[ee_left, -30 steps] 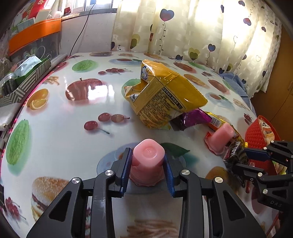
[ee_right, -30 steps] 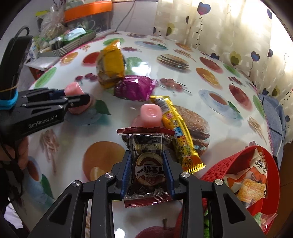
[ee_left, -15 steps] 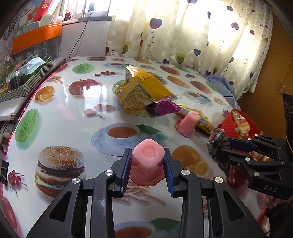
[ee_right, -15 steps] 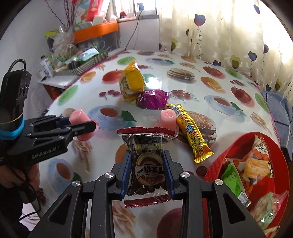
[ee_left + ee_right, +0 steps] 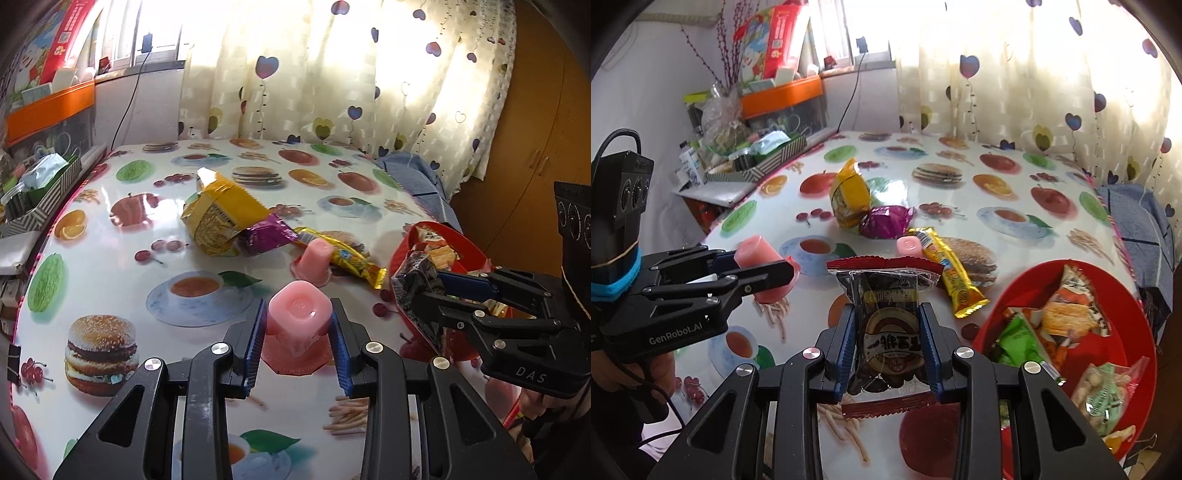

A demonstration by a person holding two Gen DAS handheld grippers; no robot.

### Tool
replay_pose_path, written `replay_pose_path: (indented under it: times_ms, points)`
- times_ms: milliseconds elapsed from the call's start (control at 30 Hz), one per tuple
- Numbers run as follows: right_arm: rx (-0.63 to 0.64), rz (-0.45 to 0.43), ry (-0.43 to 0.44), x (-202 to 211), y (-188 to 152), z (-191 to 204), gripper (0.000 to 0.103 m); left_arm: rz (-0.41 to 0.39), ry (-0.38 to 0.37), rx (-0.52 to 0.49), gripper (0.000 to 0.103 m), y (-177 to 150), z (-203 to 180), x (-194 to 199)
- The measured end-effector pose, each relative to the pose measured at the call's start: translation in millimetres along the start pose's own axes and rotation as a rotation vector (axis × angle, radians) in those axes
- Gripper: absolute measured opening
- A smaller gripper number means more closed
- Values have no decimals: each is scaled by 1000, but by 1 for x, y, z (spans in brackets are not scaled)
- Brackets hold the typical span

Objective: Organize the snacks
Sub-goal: 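Carry both items over the red basket and open both tools to drop them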

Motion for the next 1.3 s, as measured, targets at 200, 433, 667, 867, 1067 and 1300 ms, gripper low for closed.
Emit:
replay_pose_path:
  times_ms: [200, 433, 667, 867, 1067, 1300]
  points:
    - [-21, -28, -20, 17, -3, -13, 31, -3, -26, -34, 35, 7, -21, 0]
    - [-63, -45, -55, 31, -8, -36, 31, 2, -70, -80, 35, 14, -48, -6]
    - [-114, -59, -103, 47, -14, -64, 31, 11, -128, -126, 35, 21, -75, -12]
    - [-150, -68, -149, 58, -16, -87, 31, 23, -161, -158, 35, 26, -91, -19]
    - [-185, -75, -181, 65, -19, -105, 31, 28, -195, -182, 35, 30, -106, -26]
    - [-235, -78, -227, 72, -23, -134, 31, 30, -228, -196, 35, 34, -119, -34]
Point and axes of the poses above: each gripper's, at about its wrist camera, not at the fingertips, and x roughly against the way its jaws point, z to its left, y to its top, the point moved 4 cm from there along -x, roughly the way its jaws point, and after that the axes turned 2 degrees about z, right-handed, at the moved point
